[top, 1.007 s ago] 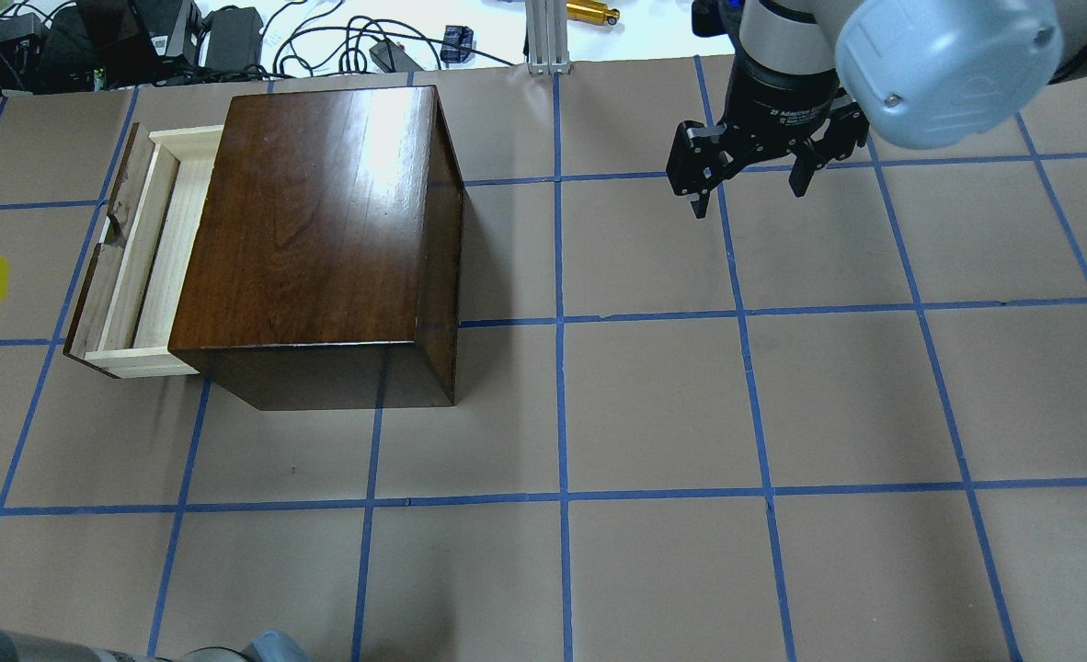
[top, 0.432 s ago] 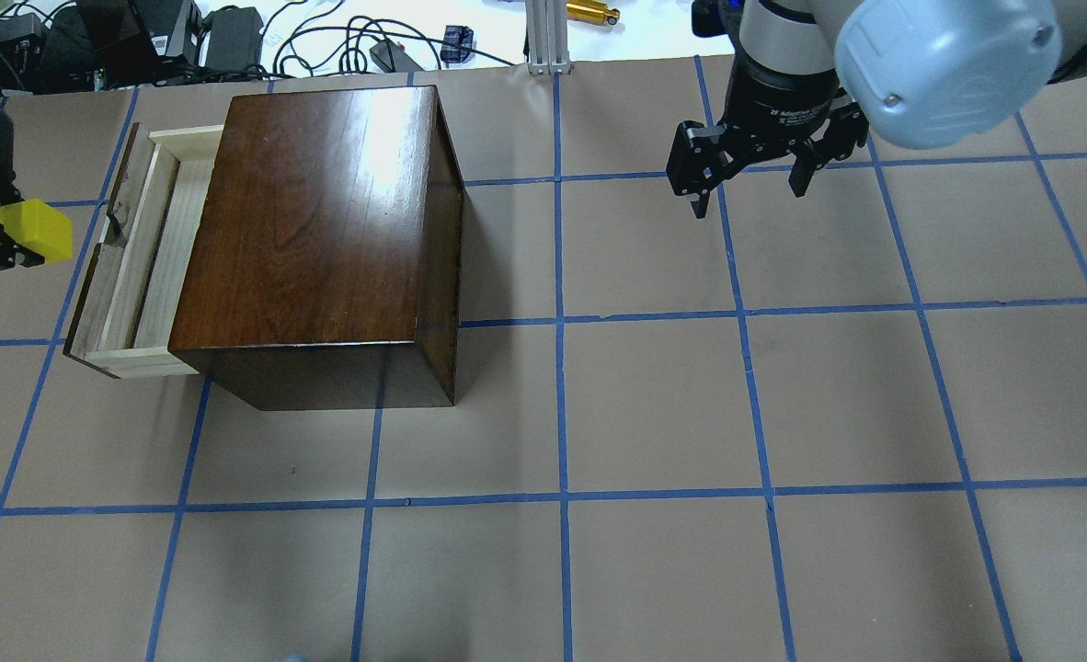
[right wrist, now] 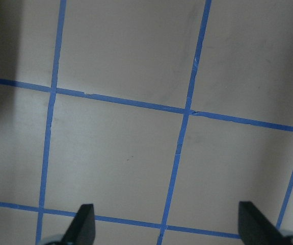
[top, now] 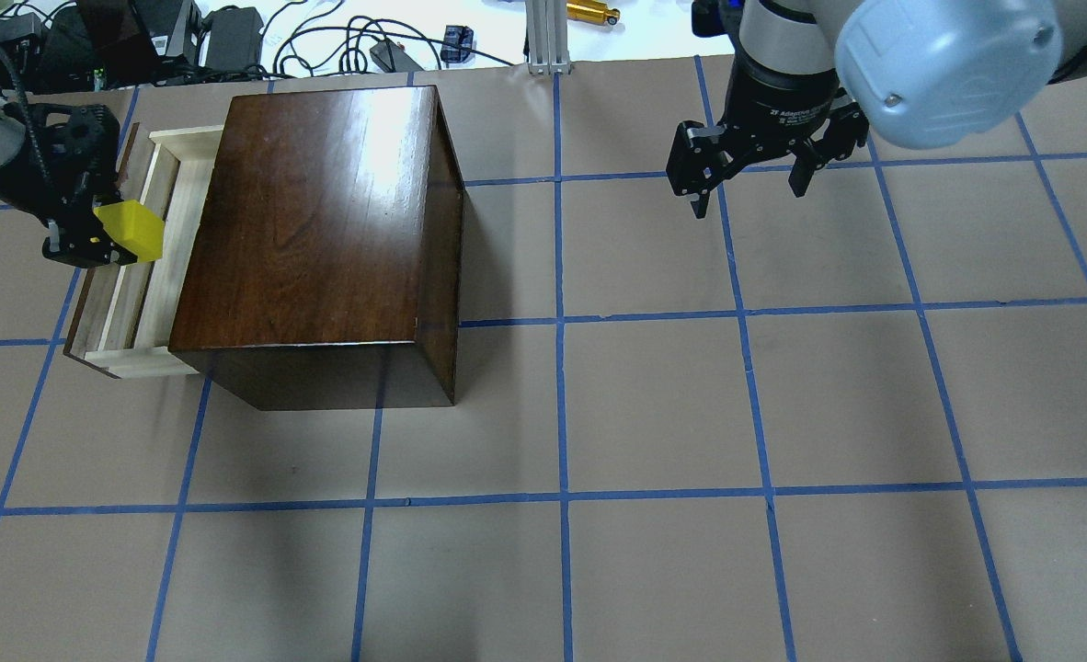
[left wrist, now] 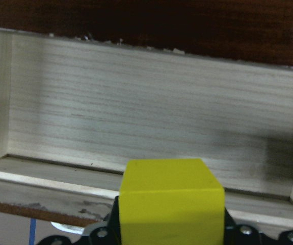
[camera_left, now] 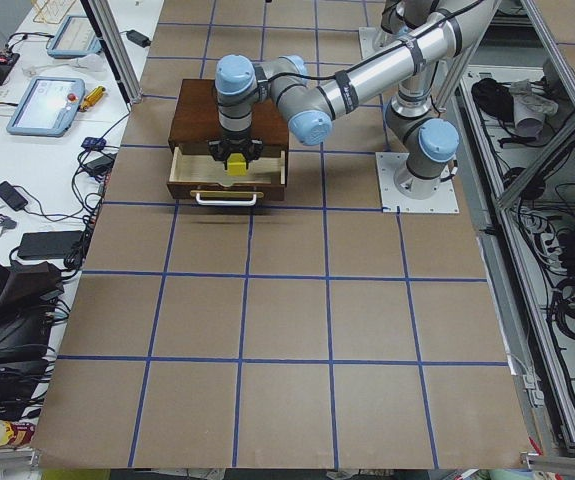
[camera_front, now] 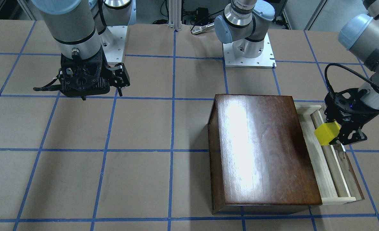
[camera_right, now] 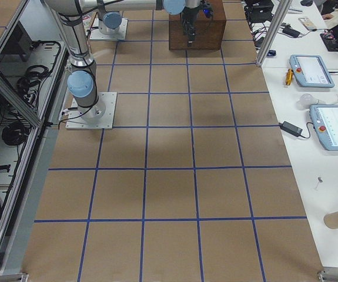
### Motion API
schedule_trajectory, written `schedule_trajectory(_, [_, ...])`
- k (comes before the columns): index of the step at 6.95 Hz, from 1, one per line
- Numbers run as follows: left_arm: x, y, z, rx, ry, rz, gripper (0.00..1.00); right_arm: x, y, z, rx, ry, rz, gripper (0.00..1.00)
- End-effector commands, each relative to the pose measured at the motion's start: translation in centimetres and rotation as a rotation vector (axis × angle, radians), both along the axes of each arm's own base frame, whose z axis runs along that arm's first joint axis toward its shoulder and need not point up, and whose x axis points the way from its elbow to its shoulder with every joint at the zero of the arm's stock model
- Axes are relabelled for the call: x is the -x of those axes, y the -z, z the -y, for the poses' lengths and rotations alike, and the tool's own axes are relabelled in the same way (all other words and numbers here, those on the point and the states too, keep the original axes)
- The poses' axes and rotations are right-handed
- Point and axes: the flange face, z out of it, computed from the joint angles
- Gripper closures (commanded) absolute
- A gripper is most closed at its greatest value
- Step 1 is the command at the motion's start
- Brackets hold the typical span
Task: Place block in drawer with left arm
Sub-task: 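Lower the cube into the drawer and open the left gripper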
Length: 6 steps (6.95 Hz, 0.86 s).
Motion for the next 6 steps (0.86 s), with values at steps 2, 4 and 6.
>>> schedule_trajectory(2, [0.7,4.2,0.7,-0.07,0.029,-0.03,1.0,0.0,0.0,0.0,0.0,-0.001,-0.001,0.0])
schedule_trajectory(4, [0.8,4.4,0.8,-0.06,0.023,-0.038,0.29,0.0,0.0,0.0,0.0,0.001,-0.001,0.0])
schedule_trajectory(6, [1.4,0.8,0.1,-0.013,0.035,-0.011,0.0,0.0,0.0,0.0,0.0,-0.001,-0.001,0.0])
